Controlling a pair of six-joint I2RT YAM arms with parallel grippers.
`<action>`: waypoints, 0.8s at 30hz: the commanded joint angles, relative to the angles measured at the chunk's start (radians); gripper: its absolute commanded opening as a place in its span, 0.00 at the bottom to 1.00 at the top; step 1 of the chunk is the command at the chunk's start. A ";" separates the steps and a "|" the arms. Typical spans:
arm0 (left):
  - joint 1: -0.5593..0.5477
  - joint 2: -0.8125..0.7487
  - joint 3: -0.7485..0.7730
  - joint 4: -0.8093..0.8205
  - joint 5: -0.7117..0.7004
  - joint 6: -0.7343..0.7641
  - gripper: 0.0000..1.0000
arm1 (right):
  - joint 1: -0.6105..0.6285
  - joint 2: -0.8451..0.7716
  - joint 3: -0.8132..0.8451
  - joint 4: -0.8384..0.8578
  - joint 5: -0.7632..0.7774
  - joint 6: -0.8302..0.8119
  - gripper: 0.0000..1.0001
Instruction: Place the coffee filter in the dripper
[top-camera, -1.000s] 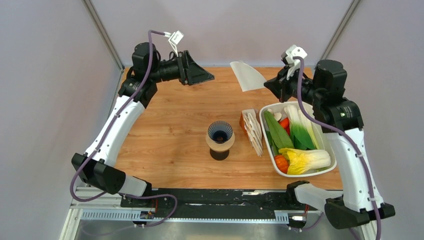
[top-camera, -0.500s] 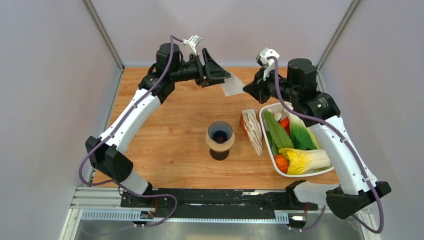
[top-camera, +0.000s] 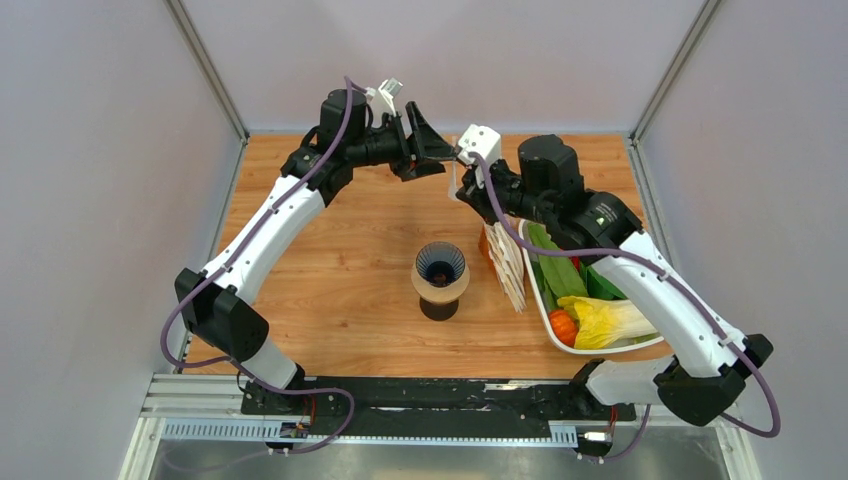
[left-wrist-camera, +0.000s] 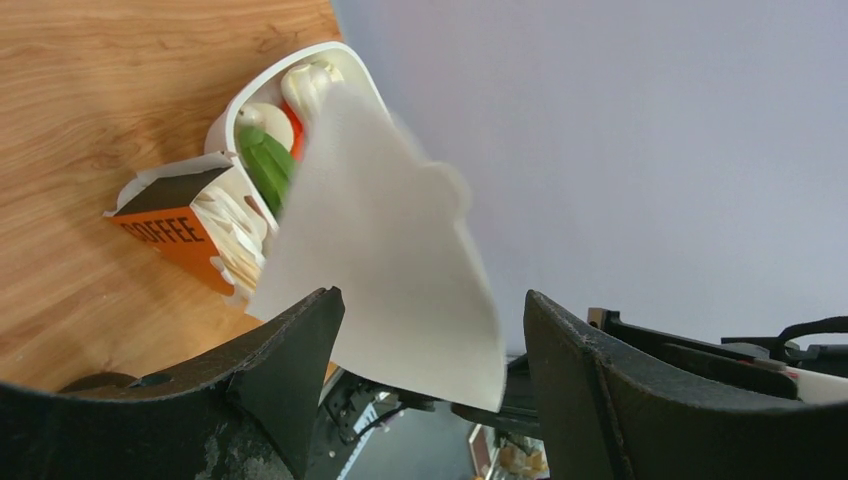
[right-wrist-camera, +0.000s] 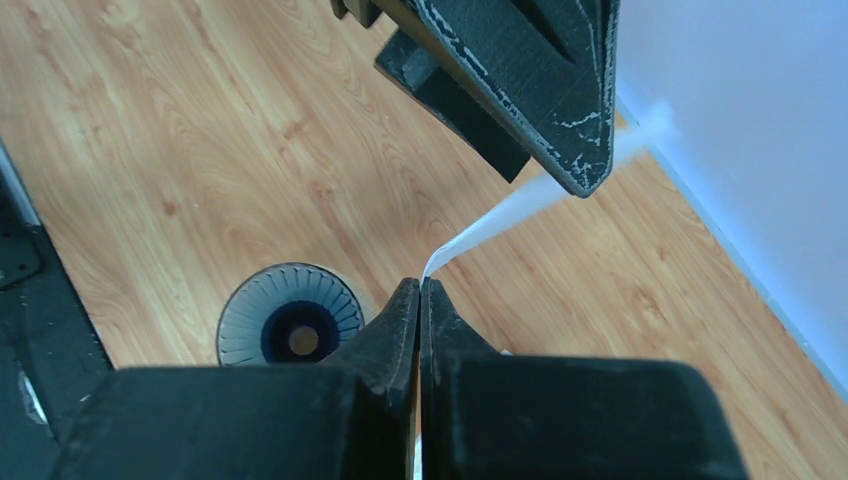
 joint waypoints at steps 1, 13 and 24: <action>-0.005 -0.040 0.013 -0.024 -0.020 0.032 0.77 | 0.023 0.043 0.053 -0.033 0.123 -0.057 0.00; -0.018 -0.034 0.003 -0.106 -0.064 0.117 0.77 | 0.051 0.078 0.099 -0.050 0.109 -0.066 0.00; -0.018 -0.026 0.028 -0.152 -0.075 0.158 0.29 | 0.157 0.098 0.097 -0.060 0.254 -0.128 0.00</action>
